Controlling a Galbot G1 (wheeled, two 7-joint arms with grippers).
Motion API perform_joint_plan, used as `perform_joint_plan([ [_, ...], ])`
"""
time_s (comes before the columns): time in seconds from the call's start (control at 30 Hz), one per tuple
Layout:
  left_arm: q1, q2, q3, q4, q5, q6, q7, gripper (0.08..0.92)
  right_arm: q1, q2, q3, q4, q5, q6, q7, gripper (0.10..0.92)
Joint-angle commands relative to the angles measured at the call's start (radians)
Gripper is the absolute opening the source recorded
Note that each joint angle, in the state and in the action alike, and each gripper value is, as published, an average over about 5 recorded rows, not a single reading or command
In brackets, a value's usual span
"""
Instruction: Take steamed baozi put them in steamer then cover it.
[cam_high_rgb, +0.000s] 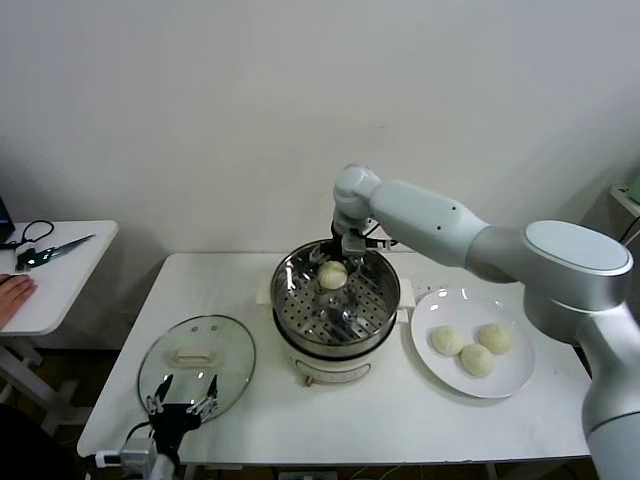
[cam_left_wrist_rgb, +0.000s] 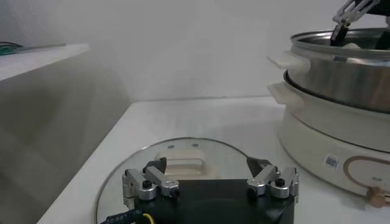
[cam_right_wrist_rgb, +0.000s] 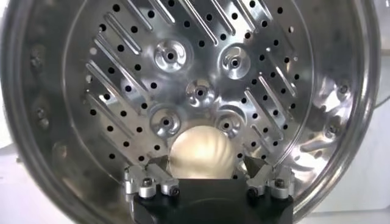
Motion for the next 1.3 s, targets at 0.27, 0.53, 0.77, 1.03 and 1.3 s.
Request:
perform_joint_plan([
  [0.27,0.003,-0.007,0.004,-0.011,0.005,0.002,0.001,0.823,0.544,-0.296,-0.58,0.182,1.145,-0.458,-0.204,0.823],
  [0.53,-0.002,-0.01,-0.003,-0.012,-0.006,-0.001,0.0,0.823,0.543,-0.585,-0.721,0.342,1.142,-0.784,-0.105,0.823],
  [0.77,-0.002,-0.012,-0.019,-0.015,-0.007,-0.001,-0.001,0.823,0.364,-0.731,-0.626,0.469,1.074,-0.983,0.01,0.823],
  [1.03,0.007,-0.015,-0.025,-0.013,-0.007,-0.006,-0.002,0.823,0.117,-0.73,-0.477,0.425,0.916,-1.029,0.068,0.823],
  [1.3,0.019,-0.014,-0.024,-0.003,-0.005,-0.013,-0.003,0.823,-0.069,-0.653,-0.325,0.332,0.849,-1.037,0.08,0.823],
])
